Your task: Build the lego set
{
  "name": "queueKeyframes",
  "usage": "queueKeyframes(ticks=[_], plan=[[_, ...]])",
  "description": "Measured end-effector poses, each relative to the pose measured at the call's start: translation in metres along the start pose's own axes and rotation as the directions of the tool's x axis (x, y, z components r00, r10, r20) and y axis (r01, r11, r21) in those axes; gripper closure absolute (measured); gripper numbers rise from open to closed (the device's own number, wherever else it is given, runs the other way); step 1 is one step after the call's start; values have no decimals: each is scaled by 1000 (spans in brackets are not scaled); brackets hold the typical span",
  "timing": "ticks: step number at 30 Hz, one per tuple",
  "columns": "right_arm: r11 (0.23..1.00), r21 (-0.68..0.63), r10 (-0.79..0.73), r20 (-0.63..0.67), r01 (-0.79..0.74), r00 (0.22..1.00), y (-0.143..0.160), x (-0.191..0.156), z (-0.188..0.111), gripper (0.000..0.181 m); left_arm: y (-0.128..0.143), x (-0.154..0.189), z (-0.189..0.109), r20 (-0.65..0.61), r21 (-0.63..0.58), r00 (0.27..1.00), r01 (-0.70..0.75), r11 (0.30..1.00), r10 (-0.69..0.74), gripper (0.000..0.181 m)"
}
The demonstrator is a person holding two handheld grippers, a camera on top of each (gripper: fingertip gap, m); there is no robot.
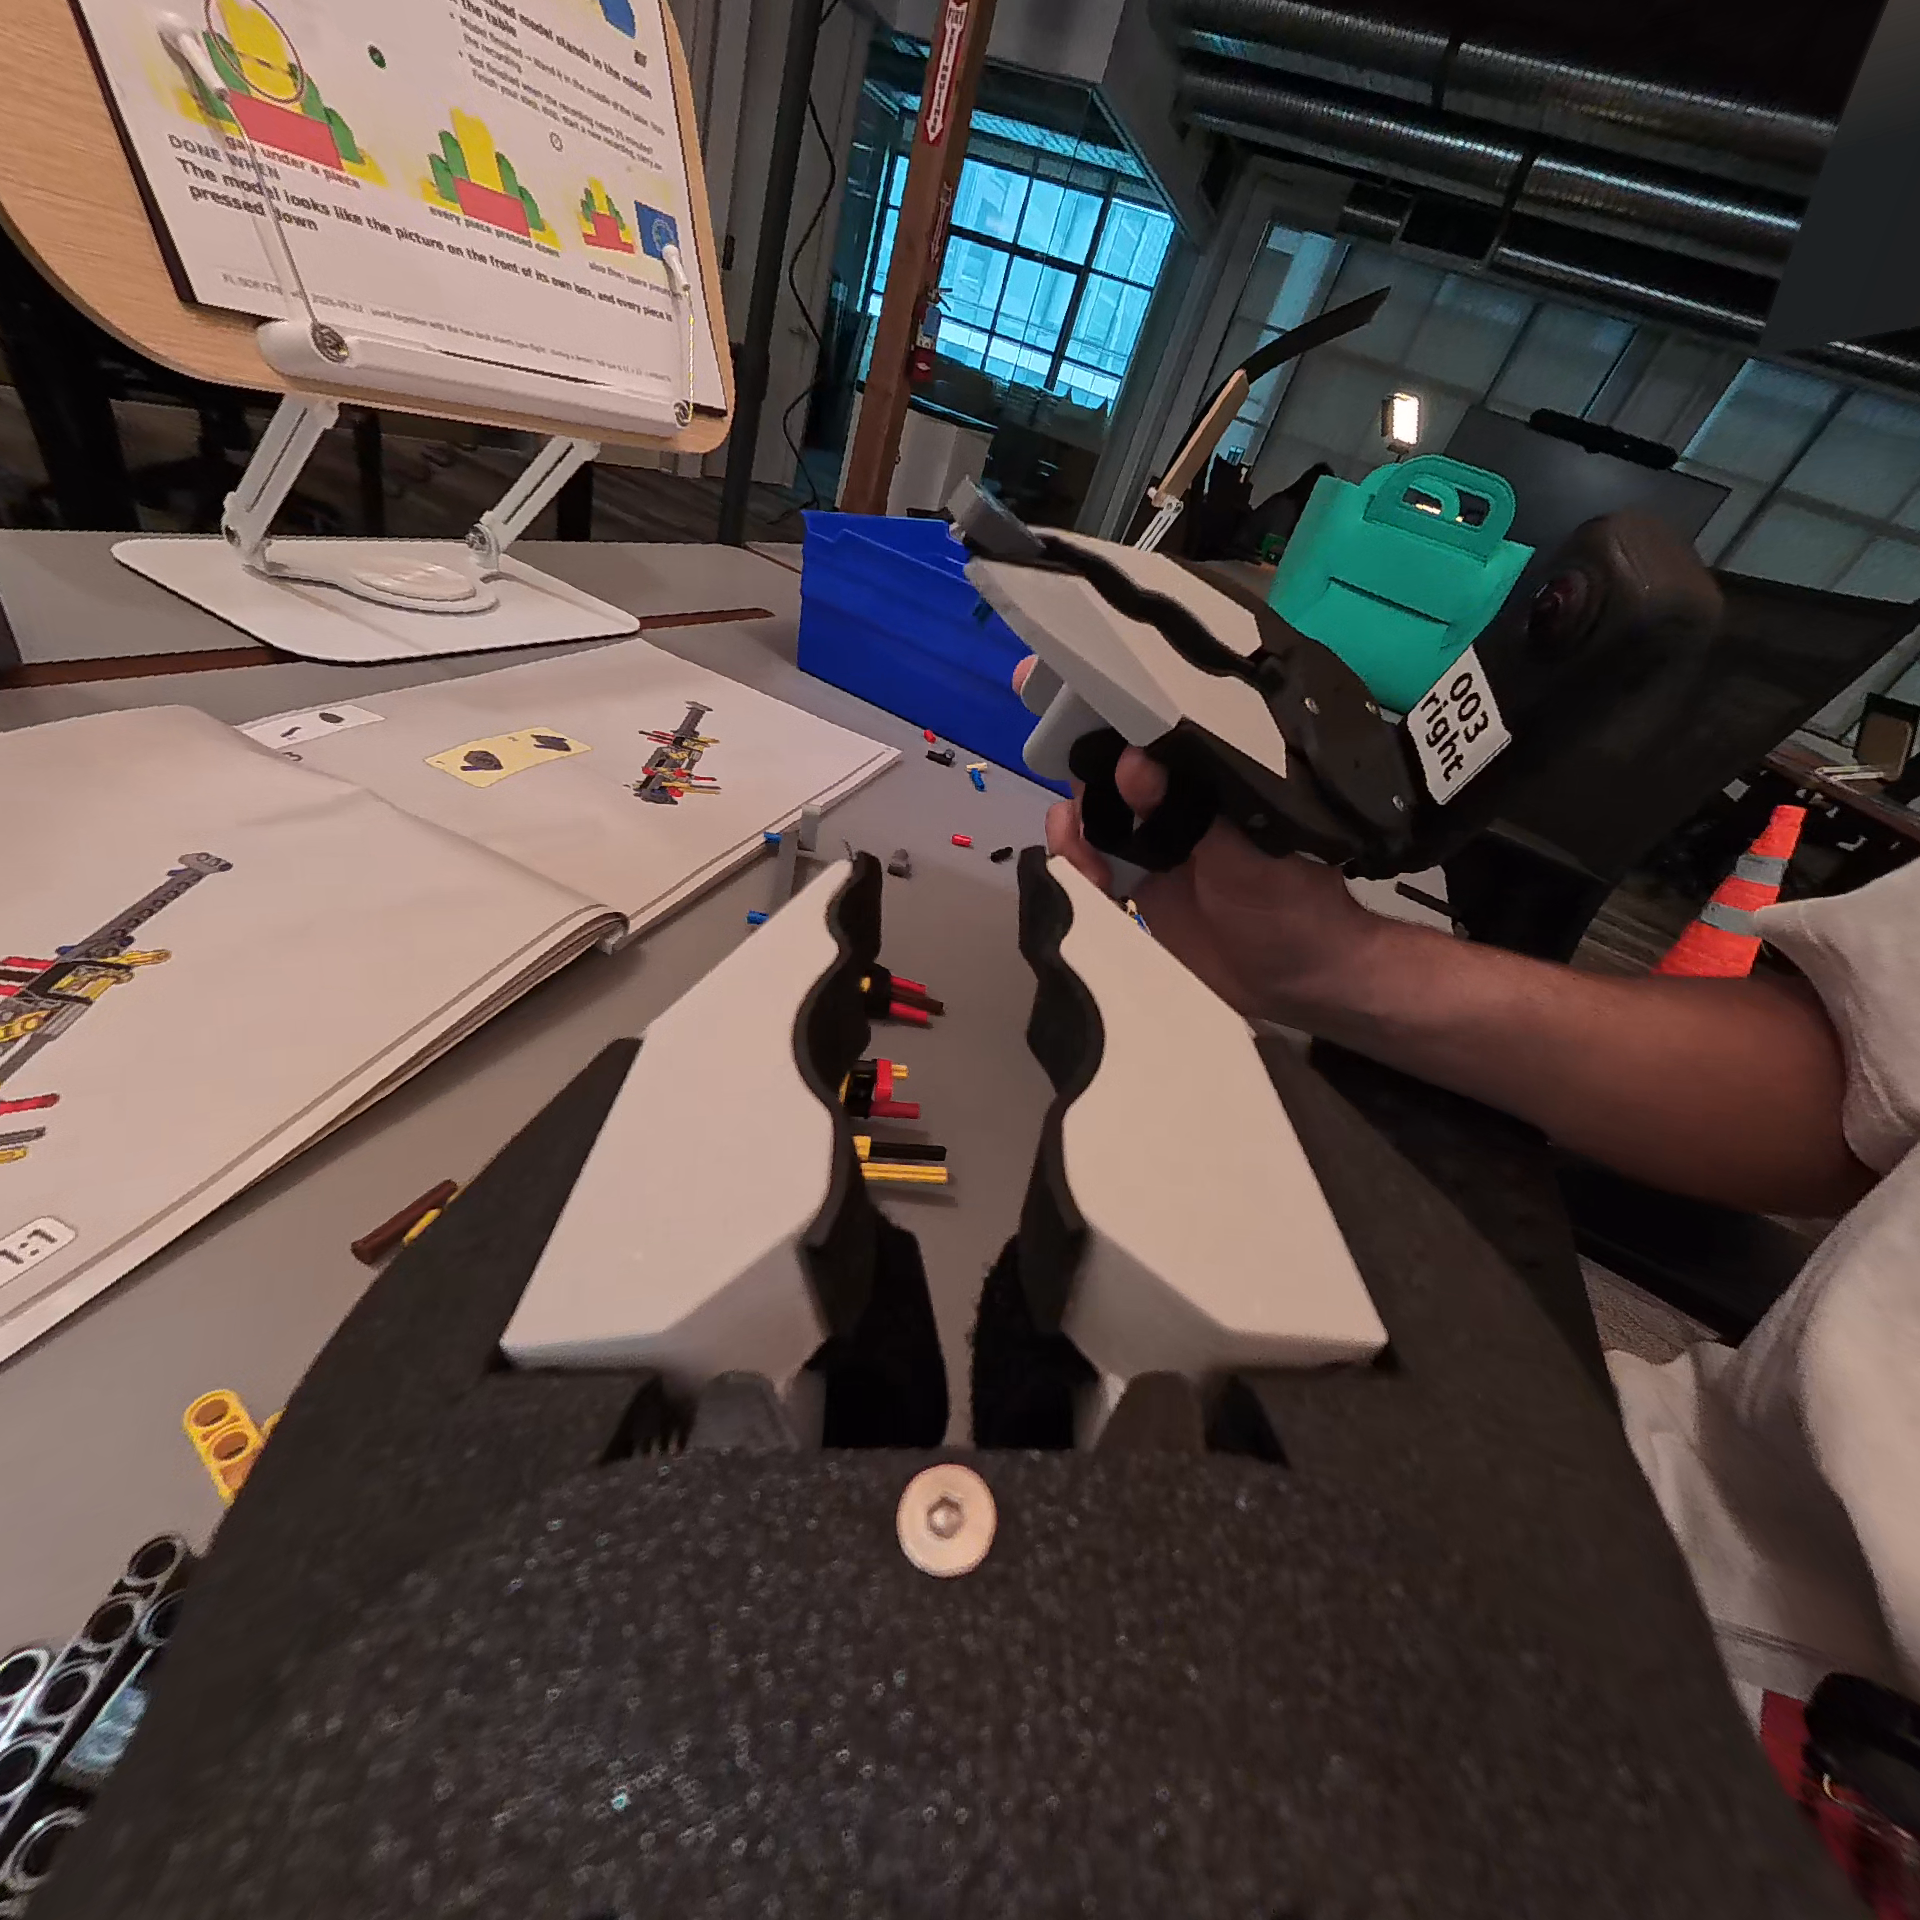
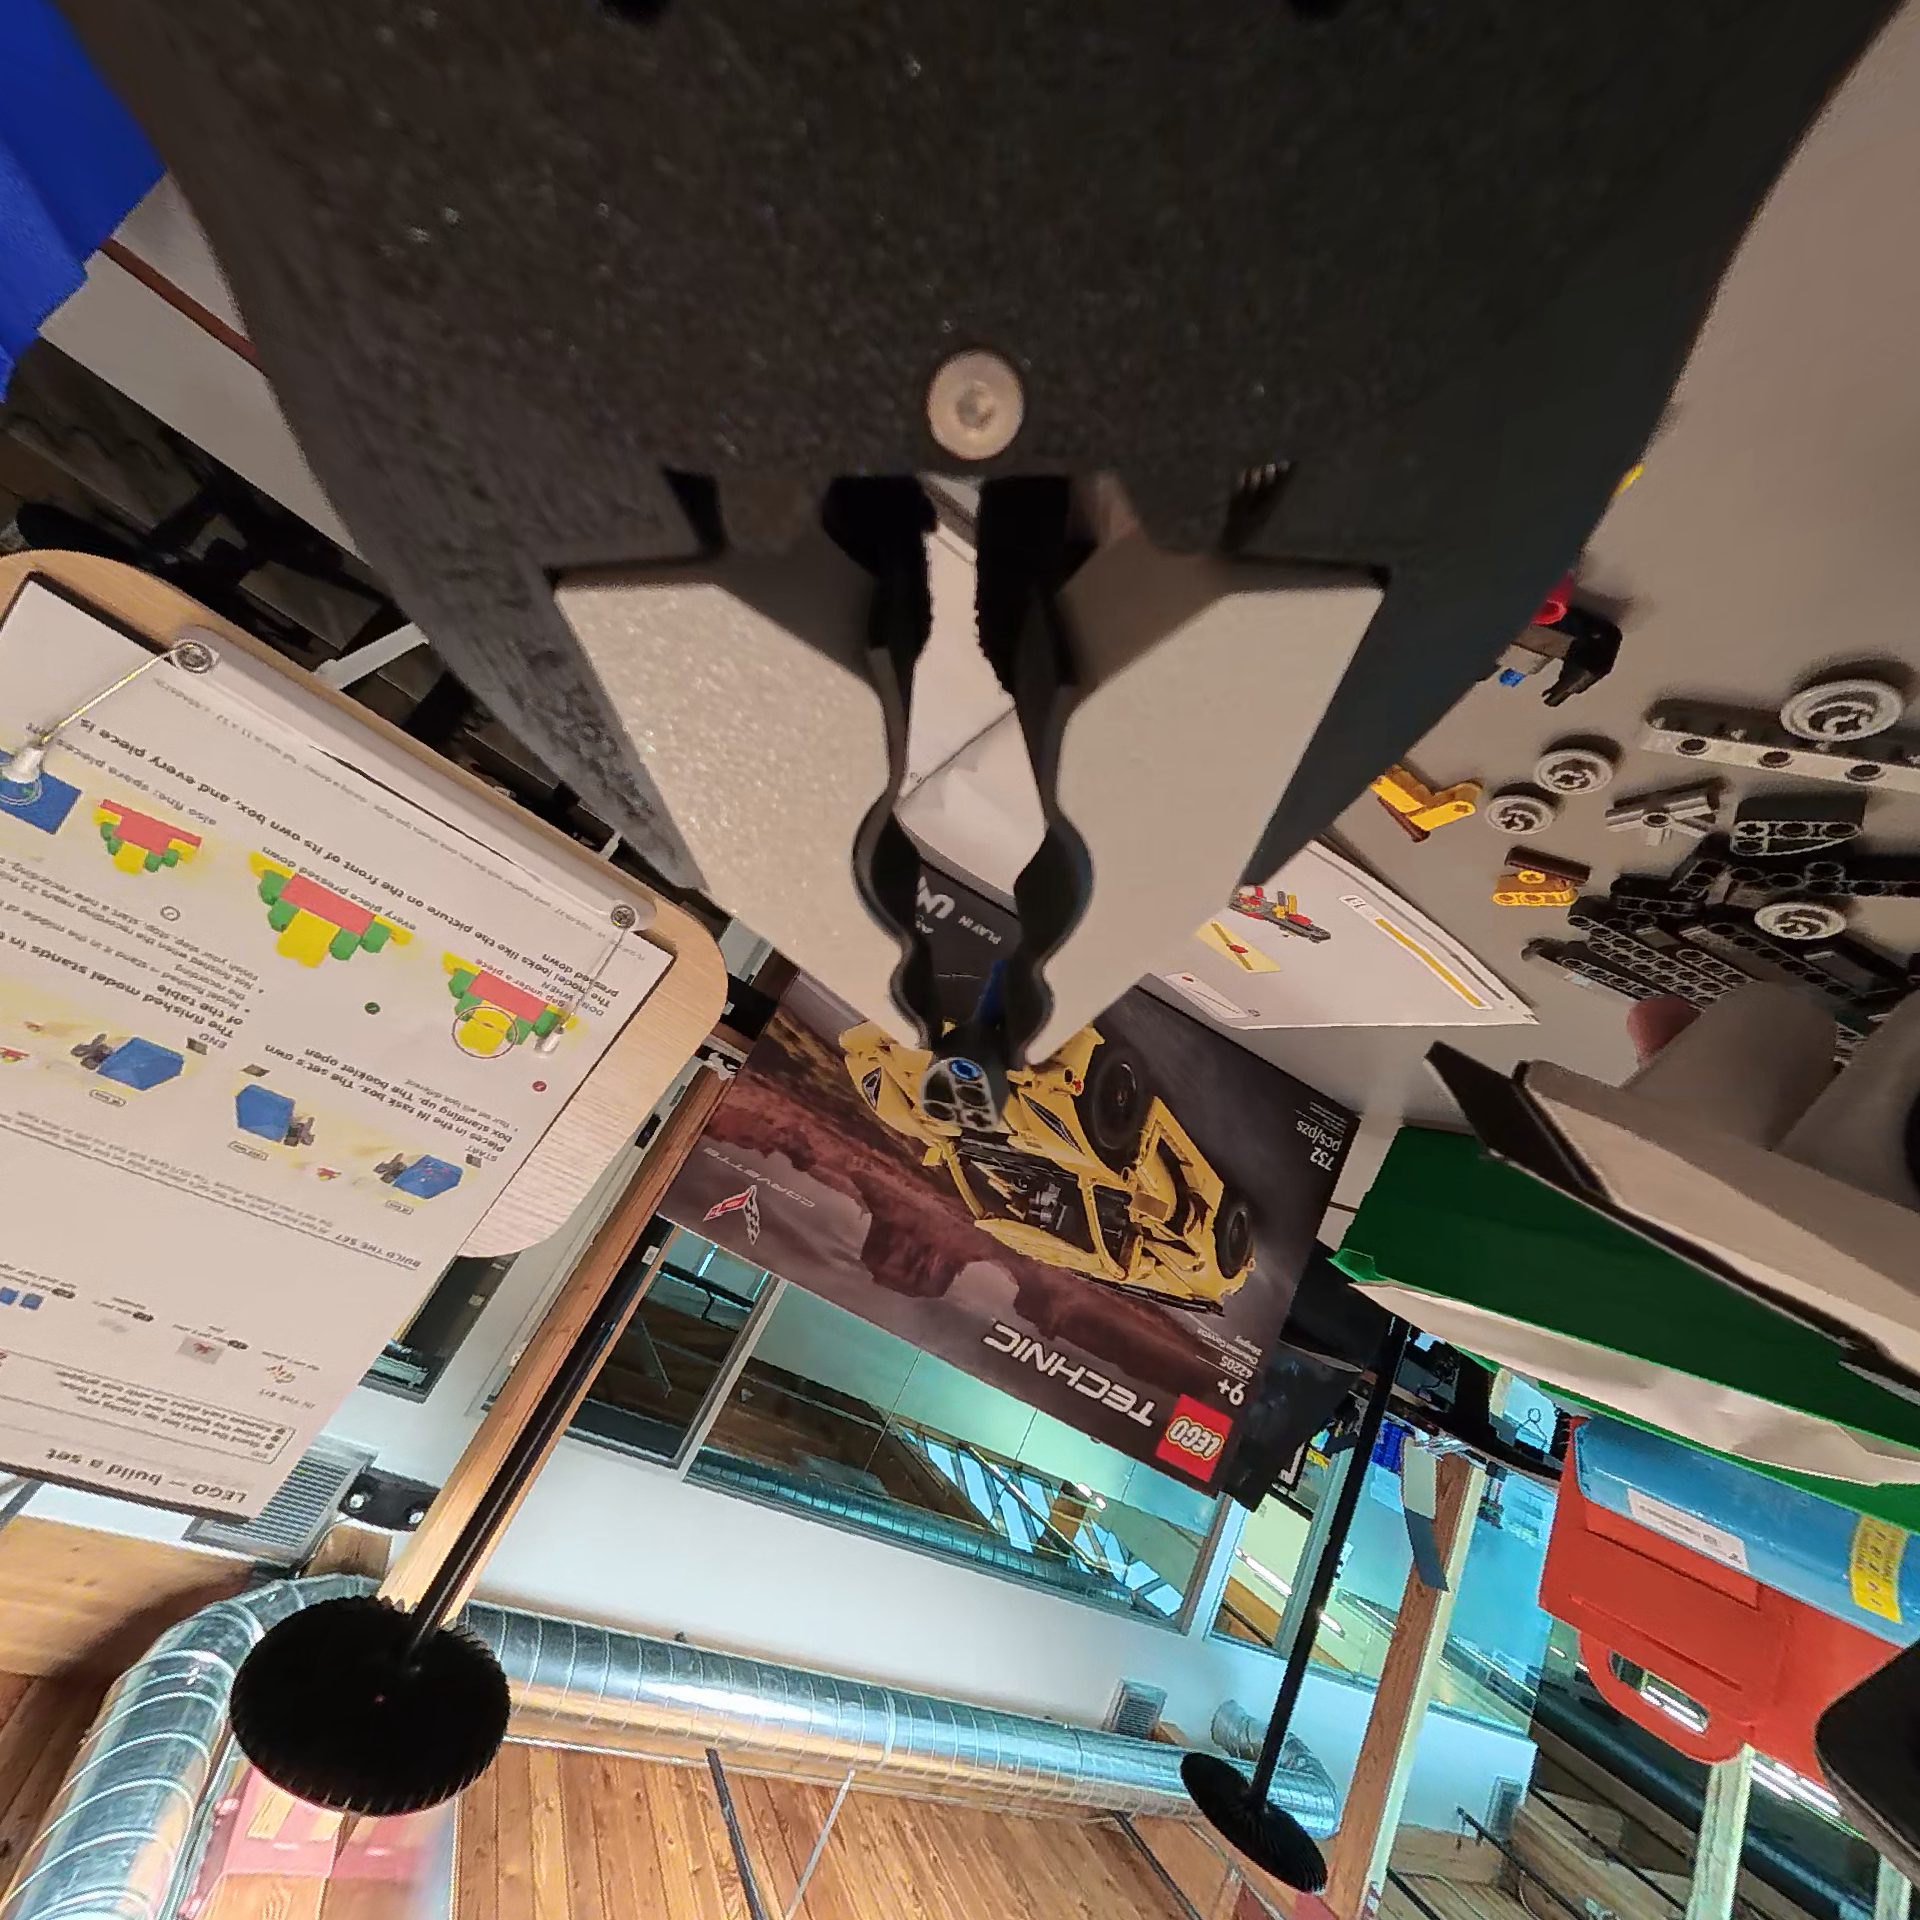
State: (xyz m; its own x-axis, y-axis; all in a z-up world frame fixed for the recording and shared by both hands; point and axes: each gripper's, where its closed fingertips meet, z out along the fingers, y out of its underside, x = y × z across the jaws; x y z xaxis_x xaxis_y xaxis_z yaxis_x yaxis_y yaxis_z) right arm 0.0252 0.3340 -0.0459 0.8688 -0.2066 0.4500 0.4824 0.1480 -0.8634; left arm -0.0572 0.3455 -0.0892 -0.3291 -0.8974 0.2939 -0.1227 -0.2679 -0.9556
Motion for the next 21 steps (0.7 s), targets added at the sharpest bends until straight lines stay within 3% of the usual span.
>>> queueKeyframes(ticks=[7,14,17,21], plan=[[1000,-11,12,38,-12,999,3,-6,2,171,1,0,1,-8,-1,1000,26,1000,-26,156],[988,46,-157,231,150,960,-7,-67,5,171,-17,2,4,-126,61,947,306,950,-297,161],[987,46,-158,253,151,955,-5,-73,4,171,-22,-1,0,-167,78,905,407,910,-390,162],[990,49,-138,263,130,955,-7,-74,4,171,-19,4,1,-197,54,888,432,900,-414,161]])
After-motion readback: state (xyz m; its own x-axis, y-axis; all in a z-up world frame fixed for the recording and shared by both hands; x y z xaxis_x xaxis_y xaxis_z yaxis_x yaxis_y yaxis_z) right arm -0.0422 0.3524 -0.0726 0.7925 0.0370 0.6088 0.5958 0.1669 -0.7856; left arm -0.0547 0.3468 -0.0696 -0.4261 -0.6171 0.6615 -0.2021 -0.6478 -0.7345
